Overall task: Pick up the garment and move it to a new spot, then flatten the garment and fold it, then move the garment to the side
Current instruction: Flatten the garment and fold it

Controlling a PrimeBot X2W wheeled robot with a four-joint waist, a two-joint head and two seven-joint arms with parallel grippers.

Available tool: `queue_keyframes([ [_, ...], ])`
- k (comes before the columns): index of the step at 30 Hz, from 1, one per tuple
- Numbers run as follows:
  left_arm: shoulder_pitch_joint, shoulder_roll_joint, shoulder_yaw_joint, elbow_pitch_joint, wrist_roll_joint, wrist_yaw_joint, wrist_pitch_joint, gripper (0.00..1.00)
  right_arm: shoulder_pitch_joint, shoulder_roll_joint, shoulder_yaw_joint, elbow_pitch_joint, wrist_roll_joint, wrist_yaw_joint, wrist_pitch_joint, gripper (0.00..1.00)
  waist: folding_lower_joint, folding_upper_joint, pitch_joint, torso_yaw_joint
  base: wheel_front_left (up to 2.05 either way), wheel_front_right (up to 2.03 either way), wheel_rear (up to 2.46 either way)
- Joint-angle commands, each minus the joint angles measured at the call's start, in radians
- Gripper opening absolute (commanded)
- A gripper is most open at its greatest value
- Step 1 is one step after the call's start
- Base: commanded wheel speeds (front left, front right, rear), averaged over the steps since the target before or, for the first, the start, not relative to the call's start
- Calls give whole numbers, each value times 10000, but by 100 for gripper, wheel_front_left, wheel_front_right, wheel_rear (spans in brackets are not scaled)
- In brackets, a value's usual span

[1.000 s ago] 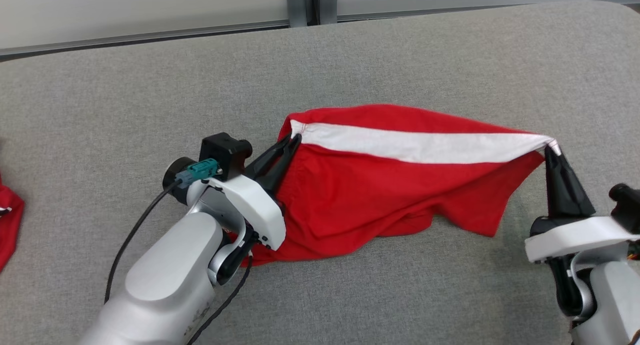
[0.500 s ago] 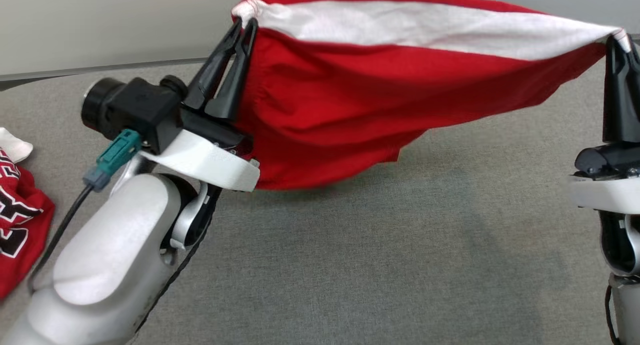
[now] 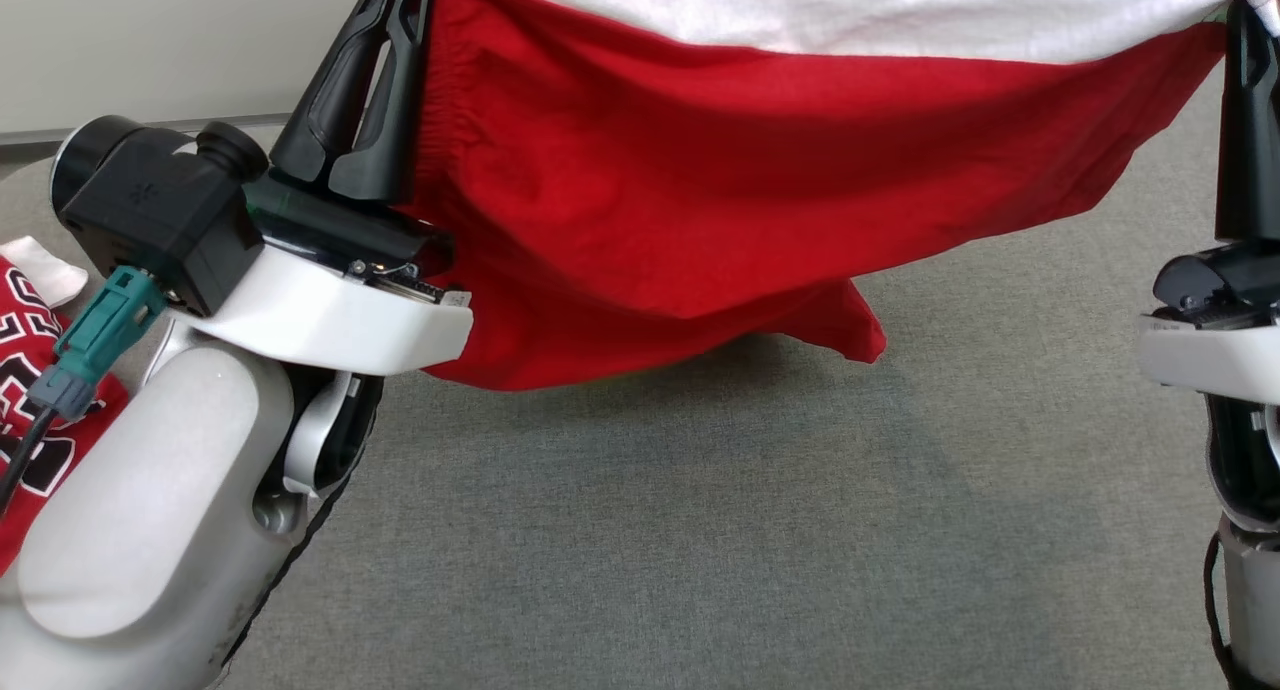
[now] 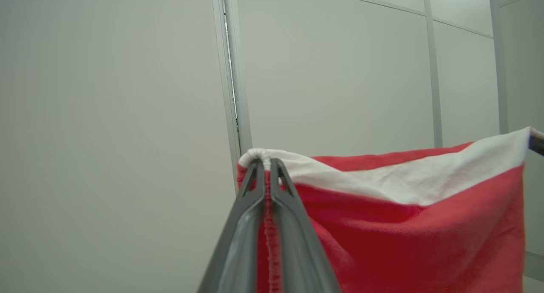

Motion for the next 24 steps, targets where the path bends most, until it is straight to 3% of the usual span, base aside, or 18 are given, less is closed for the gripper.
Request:
queue_keyframes([
  [1,-226,-5,76,167,-76,-95,-19,0,-265,21,52,125,192,1,42,0,0,0,145,0,0,0,0],
  [5,-727,-72,86,745,-180,-362,2,0,-872,-36,146,608,521,1,77,0,0,0,437,-20,0,0,0],
  [10,-2030,-514,97,2192,-341,-1011,-268,0,-2540,-259,547,1927,932,1,-19,0,0,0,911,-20,0,0,0],
  [15,-3723,-1123,192,4136,-250,-1628,-771,0,-4821,-372,935,3955,1303,1,-348,0,0,0,1334,-62,0,0,0],
  [24,-5862,-2094,1023,7475,151,-2479,-1170,0,-8463,166,2205,7794,1464,1,-1957,0,0,0,1685,-280,0,0,0],
])
